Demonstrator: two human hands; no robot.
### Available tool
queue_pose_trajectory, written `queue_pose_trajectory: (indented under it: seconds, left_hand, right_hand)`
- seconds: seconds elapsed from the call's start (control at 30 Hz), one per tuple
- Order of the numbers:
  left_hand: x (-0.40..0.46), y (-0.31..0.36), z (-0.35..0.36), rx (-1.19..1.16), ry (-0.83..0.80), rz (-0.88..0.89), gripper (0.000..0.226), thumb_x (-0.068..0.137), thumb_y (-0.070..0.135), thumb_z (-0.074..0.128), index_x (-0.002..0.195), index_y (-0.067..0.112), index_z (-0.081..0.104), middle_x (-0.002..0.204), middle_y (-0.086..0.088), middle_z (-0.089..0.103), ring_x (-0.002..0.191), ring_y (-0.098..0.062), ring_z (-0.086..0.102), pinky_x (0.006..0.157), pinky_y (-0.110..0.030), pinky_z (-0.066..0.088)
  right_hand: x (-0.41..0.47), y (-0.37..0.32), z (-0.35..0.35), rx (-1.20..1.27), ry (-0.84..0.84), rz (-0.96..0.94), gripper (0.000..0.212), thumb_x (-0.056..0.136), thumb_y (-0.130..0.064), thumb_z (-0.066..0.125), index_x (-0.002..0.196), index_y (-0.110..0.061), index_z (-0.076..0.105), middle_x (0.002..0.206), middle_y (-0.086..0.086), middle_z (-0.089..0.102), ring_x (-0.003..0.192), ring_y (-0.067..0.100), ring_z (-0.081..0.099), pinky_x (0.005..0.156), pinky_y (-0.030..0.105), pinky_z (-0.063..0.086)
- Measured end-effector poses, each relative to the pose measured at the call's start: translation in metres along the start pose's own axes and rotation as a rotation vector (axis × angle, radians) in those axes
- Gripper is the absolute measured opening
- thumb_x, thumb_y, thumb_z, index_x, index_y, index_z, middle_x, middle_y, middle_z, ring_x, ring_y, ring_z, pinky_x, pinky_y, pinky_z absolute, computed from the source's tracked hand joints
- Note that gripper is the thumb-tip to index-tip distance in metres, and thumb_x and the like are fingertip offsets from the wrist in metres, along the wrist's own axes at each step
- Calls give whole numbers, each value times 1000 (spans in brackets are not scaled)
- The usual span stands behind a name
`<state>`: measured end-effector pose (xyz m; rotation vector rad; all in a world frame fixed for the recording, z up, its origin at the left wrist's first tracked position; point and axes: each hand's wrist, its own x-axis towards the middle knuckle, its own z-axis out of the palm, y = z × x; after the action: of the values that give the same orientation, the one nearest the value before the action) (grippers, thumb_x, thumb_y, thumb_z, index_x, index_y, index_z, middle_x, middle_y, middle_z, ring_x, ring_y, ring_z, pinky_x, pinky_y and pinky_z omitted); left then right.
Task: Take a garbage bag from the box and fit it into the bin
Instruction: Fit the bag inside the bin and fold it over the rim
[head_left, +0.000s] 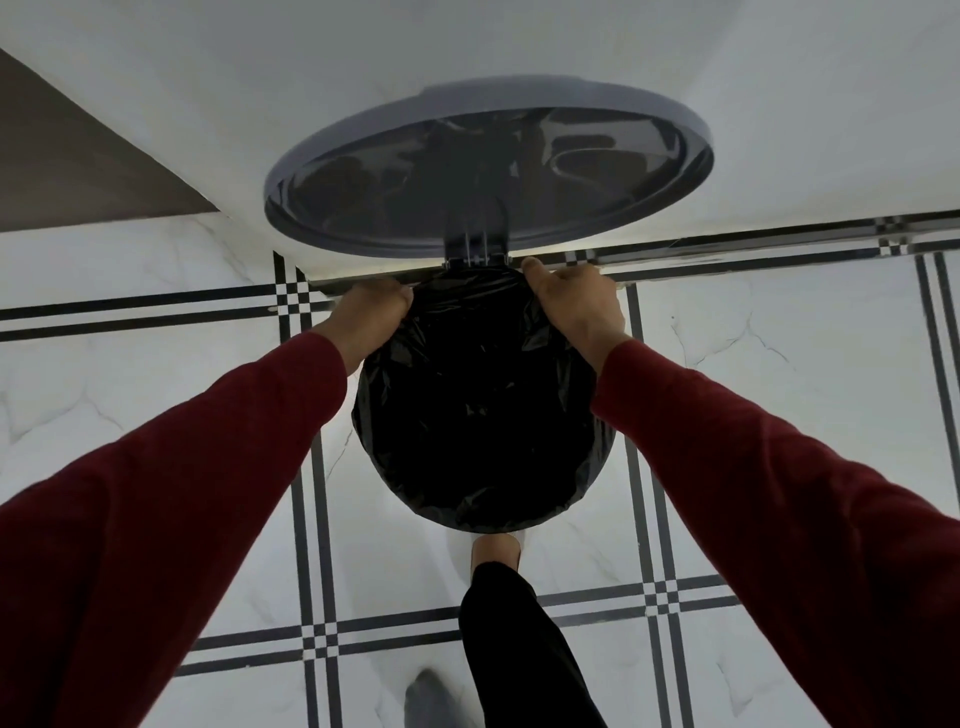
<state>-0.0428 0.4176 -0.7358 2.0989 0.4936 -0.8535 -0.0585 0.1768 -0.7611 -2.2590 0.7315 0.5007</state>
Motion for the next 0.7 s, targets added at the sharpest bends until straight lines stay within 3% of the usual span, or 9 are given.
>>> queue_pose_trajectory:
  seconds: [0.07, 0.13, 0.23, 0.3, 0.37, 0.43, 0.47, 0.57, 0.7]
  left_hand:
    - [-2, 1, -2, -50, -1, -16, 23, 98, 10, 49, 79, 20, 57, 76, 1, 53, 69, -17, 49, 65, -30, 39]
    - [1, 4, 2, -53, 4, -29, 32, 102, 12, 46, 73, 25, 51, 76, 6, 49, 66, -7, 44, 62, -22, 38]
    - [0, 9, 5, -63, 10, -74, 33, 102, 17, 45, 70, 26, 46, 76, 5, 49, 67, -9, 46, 66, -22, 42]
    - [-7, 10, 4, -94, -19, -80, 21, 91, 32, 51, 78, 19, 62, 89, -7, 65, 87, -25, 64, 88, -38, 54]
    - [-10, 9, 4, -180, -43, -90, 51, 82, 52, 51, 110, 15, 73, 122, -13, 70, 120, -32, 64, 111, -49, 46]
    - [-10, 8, 8, -84, -55, -20, 70, 93, 66, 45, 137, 16, 65, 144, -12, 62, 137, -31, 54, 118, -43, 37]
    - [-8, 6, 11, 12, -41, 33, 70, 99, 67, 37, 140, 15, 62, 146, -13, 60, 139, -32, 52, 115, -39, 37]
    - [-10, 1, 16, 153, 39, 107, 76, 103, 69, 24, 127, 12, 68, 133, -15, 68, 128, -33, 57, 95, -34, 35]
    - [-8, -2, 19, 144, 52, 113, 64, 101, 72, 27, 94, 23, 67, 99, -4, 66, 96, -22, 54, 88, -34, 35]
  right_hand:
    - [-1, 0, 0, 6, 6, 3, 62, 80, -76, 49, 56, -19, 59, 57, -10, 58, 57, 16, 61, 57, 29, 43]
    - [-2, 0, -1, 10, 16, 0, 64, 80, -76, 49, 48, -21, 49, 53, -10, 57, 53, 16, 59, 55, 29, 40]
    - [-3, -1, -1, 7, 25, 6, 66, 81, -76, 49, 45, -20, 45, 54, -8, 58, 55, 16, 59, 54, 30, 38]
    - [-4, -1, -1, 14, 25, 12, 66, 81, -76, 50, 43, -22, 45, 54, -9, 58, 54, 17, 58, 54, 30, 38]
    - [-4, -1, -1, 25, 34, 11, 67, 81, -76, 51, 44, -21, 44, 54, -9, 58, 54, 17, 59, 54, 30, 38]
    - [-5, -1, 0, 32, 40, 11, 67, 82, -76, 51, 45, -20, 43, 54, -9, 58, 54, 17, 59, 54, 30, 37]
    - [-5, -1, 0, 31, 40, 10, 67, 82, -76, 51, 46, -20, 43, 55, -9, 59, 55, 17, 60, 54, 30, 37]
    - [-6, -2, 0, 36, 34, 20, 67, 82, -77, 51, 48, -20, 43, 57, -8, 60, 56, 17, 60, 54, 30, 36]
    - [-7, -3, -2, 51, 28, 24, 65, 81, -76, 52, 43, -23, 49, 58, -8, 62, 56, 17, 61, 55, 30, 38]
